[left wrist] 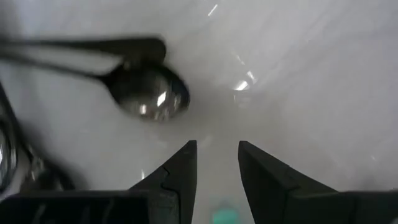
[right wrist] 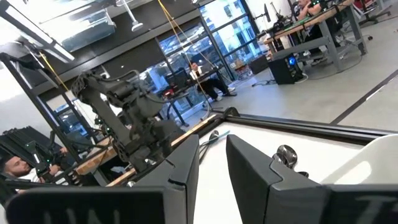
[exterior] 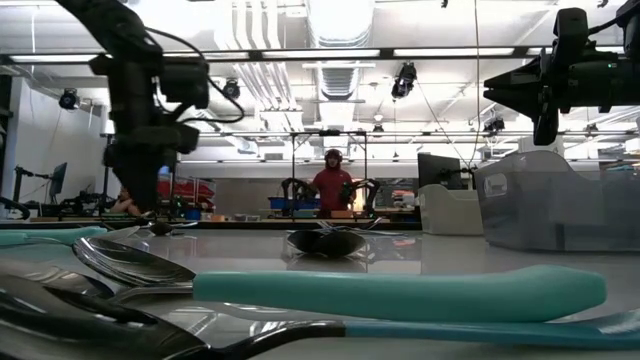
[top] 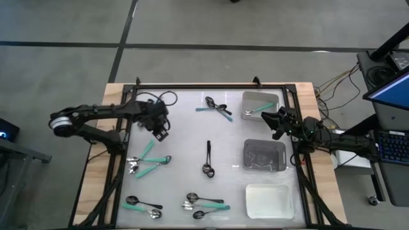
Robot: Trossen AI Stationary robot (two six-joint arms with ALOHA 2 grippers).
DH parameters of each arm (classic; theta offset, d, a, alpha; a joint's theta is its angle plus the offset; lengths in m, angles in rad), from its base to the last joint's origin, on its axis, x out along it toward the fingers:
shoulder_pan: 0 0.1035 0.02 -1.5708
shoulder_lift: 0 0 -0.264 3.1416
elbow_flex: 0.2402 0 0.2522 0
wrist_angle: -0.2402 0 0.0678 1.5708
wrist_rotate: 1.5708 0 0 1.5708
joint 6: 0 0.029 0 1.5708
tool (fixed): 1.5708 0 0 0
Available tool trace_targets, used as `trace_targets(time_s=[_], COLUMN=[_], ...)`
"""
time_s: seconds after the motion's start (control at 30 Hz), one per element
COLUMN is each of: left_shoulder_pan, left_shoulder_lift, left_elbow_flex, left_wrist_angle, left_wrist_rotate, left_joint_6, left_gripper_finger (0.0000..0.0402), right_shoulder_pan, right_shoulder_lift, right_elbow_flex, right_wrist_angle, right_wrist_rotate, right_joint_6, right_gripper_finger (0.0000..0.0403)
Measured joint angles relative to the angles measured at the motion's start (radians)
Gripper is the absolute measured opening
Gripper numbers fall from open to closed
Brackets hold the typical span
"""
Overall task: Sort silverware by color (type)
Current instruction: Put the light blue spoon into the gray bin
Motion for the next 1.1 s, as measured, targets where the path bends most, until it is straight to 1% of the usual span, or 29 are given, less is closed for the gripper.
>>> trace_targets(time_s=[0.23,0.33,0.57,0.7,1.1], left_shoulder_pan=[-0.027,-0.055,-0.152,-0.193,-0.323], left_shoulder_lift=[-0.075,-0.098,-0.116,-0.115,-0.113], left_elbow_flex=[-0.045,-0.07,-0.092,-0.099,-0.133], left_wrist_angle=[-0.127,-0.129,-0.138,-0.163,-0.161], left_wrist_rotate=[-0.001,0.0,0.055,0.055,0.06], left_joint_6=[-0.143,-0.206,-0.327,-0.386,-0.56], left_gripper_finger=[0.01,0.01,0.01,0.01,0.01], right_shoulder_pan=[0.0,0.0,0.0,0.0,0.0], right_shoulder_lift=[0.0,0.0,0.0,0.0,0.0], right_elbow_flex=[0.0,0.0,0.0,0.0,0.0], right_wrist_angle=[0.0,0.0,0.0,0.0,0.0], right_wrist_rotate=[0.0,0.0,0.0,0.0,0.0], right_joint_6=[0.0,0.0,0.0,0.0,0.0], right_gripper_finger=[0.0073,0.0073,0.0073,0.0073,0.0073])
